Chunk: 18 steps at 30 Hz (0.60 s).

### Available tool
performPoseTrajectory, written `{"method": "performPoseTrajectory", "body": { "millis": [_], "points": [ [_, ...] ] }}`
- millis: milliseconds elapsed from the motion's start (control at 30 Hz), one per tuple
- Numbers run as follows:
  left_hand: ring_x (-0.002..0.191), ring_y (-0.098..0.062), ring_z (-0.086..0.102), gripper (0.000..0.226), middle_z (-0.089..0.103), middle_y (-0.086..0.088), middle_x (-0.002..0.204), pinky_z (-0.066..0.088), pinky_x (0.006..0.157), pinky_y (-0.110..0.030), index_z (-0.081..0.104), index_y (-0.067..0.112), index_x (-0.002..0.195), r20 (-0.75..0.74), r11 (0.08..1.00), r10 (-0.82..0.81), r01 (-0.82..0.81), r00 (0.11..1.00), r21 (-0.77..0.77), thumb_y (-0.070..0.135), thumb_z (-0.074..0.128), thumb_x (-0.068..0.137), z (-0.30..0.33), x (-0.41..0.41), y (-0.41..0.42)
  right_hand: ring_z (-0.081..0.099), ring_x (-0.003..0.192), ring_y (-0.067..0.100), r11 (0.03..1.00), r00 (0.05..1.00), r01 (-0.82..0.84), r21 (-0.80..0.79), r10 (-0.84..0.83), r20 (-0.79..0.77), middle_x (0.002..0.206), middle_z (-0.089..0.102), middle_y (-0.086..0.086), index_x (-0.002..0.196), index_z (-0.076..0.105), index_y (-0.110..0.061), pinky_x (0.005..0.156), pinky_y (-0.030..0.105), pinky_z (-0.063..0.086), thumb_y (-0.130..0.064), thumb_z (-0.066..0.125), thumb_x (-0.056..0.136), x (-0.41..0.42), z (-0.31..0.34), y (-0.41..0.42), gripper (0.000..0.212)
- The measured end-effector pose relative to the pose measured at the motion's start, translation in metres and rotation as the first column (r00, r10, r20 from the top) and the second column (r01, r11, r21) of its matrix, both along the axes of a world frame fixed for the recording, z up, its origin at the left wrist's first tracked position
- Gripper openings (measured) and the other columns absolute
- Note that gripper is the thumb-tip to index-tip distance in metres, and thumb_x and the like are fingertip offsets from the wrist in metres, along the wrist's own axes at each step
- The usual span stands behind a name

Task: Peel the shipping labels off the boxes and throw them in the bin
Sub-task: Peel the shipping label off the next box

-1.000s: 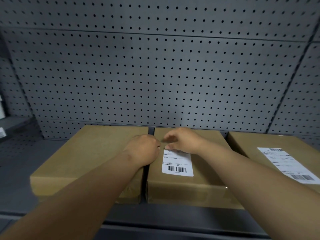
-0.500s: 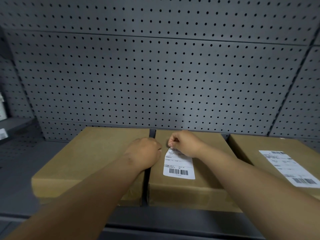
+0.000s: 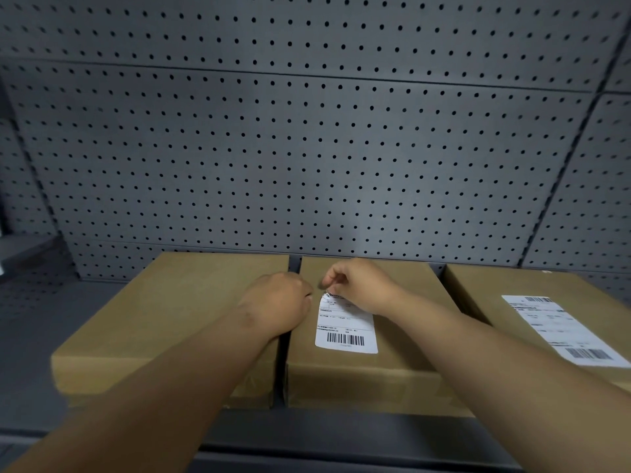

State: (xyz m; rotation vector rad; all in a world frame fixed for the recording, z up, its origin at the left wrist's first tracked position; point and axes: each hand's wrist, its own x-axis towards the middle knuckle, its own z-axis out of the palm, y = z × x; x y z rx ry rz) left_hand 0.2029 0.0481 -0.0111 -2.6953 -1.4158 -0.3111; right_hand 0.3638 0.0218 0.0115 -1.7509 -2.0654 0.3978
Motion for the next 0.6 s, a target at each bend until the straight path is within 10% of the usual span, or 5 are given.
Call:
{"method": "performPoseTrajectory", "body": {
  "millis": [600],
  "points": [
    [0.103, -0.023, 0.059, 0.031, 0.063, -0.004, 0.114, 0.046, 0.083, -0.032, 0.065, 0.016, 0.103, -0.019, 1.0, 0.007, -0.007, 1.0, -0.005, 0.028, 0.037, 0.095, -0.001, 0.001, 0.001, 0.06, 0.084, 0.012, 0.98, 0.961, 0.194, -0.033, -0.197, -0.192, 0.082, 0.066, -0.005, 0.066, 0.059, -0.029, 0.084, 0.03, 0.05, -0.011, 0.065, 0.085, 0.054, 0.015, -0.009, 0.026]
  ]
}}
